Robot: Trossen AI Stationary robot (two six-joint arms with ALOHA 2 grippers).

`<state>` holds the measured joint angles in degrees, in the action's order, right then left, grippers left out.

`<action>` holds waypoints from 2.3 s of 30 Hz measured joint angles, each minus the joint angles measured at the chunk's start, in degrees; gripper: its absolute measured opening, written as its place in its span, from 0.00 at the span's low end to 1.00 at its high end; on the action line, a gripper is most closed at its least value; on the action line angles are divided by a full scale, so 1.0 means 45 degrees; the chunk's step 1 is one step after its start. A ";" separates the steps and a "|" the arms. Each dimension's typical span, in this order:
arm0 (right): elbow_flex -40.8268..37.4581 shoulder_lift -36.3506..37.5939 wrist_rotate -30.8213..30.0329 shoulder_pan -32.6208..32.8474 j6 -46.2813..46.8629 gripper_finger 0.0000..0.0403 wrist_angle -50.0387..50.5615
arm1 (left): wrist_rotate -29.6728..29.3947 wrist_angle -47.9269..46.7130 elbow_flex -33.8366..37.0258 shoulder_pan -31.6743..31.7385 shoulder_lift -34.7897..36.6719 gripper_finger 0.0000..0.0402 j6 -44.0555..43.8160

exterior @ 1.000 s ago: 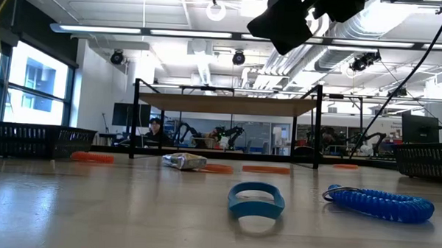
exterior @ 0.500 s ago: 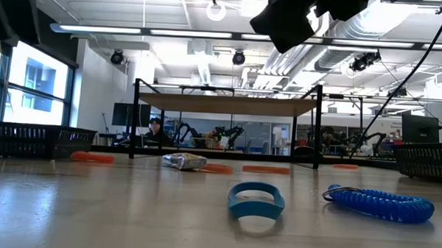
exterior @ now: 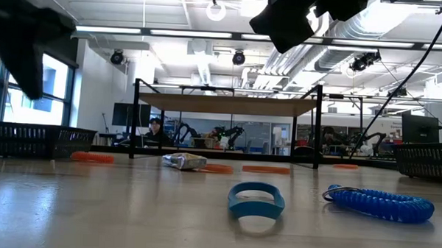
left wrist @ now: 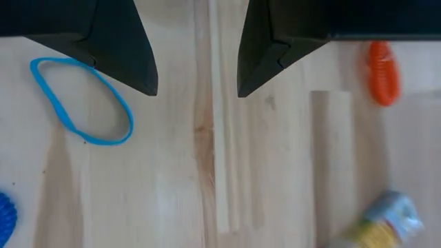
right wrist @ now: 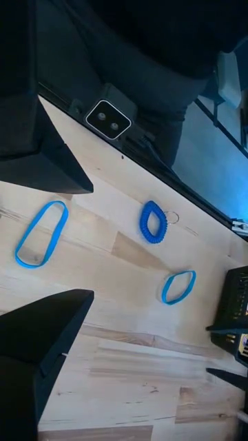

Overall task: Pick & Place Office Desk Supplies
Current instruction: Put the blue rubber band into the top right black bin

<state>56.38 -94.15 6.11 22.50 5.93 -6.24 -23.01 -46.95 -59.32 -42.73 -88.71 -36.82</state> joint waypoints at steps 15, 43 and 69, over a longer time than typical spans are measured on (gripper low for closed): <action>0.0000 0.0000 0.0000 0.0000 -0.0034 0.57 0.0000 | 0.2677 0.4431 0.1745 0.0810 0.0000 0.47 0.2514; 0.0000 0.0005 -0.0019 -0.0010 -0.0282 0.57 -0.0005 | 0.2630 0.6051 0.2411 0.0805 -0.0774 0.47 0.2227; 0.0000 0.0005 -0.0039 -0.0010 -0.0282 0.57 0.0000 | 0.3366 0.6698 0.2382 0.1211 -0.1473 0.33 0.3279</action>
<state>56.38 -94.13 5.93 22.46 4.67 -6.24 -7.86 -16.81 -48.60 -37.28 -95.33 -22.06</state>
